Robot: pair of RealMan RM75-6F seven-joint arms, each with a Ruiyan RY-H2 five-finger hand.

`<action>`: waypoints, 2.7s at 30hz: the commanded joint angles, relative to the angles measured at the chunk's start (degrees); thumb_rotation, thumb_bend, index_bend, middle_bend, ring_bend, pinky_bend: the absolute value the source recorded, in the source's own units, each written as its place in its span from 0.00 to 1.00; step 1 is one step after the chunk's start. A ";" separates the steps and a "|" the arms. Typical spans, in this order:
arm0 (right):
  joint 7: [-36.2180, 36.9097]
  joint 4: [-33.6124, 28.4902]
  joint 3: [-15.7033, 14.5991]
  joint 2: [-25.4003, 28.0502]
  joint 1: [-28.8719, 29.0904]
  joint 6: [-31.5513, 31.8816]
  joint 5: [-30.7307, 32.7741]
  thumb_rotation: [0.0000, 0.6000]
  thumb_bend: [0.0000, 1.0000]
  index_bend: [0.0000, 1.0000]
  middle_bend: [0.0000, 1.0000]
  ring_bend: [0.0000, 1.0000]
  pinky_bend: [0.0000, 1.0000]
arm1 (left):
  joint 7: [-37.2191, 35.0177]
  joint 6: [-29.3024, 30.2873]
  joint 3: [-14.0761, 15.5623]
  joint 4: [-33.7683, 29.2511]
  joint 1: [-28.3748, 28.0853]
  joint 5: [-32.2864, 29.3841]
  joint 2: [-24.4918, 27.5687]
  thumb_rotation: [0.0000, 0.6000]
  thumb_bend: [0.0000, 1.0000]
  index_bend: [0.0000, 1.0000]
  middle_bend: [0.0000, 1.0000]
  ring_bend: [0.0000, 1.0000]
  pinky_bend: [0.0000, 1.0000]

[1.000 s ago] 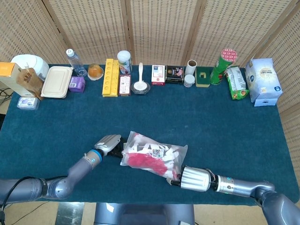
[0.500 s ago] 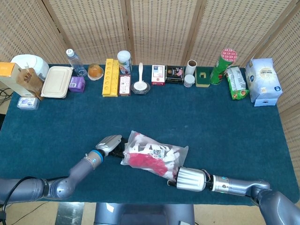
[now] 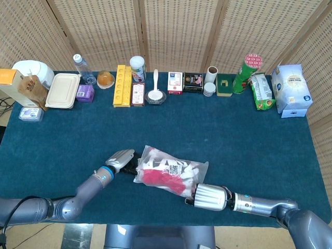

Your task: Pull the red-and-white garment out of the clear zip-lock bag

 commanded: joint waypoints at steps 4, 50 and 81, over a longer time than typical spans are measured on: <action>0.78 -1.16 0.76 0.31 0.13 1.40 0.52 1.00 0.53 0.74 0.84 1.00 1.00 | -0.35 0.76 -0.18 0.00 0.60 1.64 0.00 1.00 0.45 0.79 1.00 1.00 0.99; -1.06 -3.49 2.65 16.01 -7.81 -3.42 9.36 1.00 0.56 0.78 0.85 1.00 1.00 | -14.82 1.46 -5.51 5.81 11.75 13.44 15.81 1.00 0.47 0.79 1.00 1.00 0.99; 6.97 -17.36 11.87 23.74 -11.04 -7.88 22.48 0.40 0.06 0.12 0.26 0.50 0.62 | -18.43 8.56 -5.94 4.30 17.61 33.82 19.44 1.00 0.06 0.01 0.09 0.00 0.13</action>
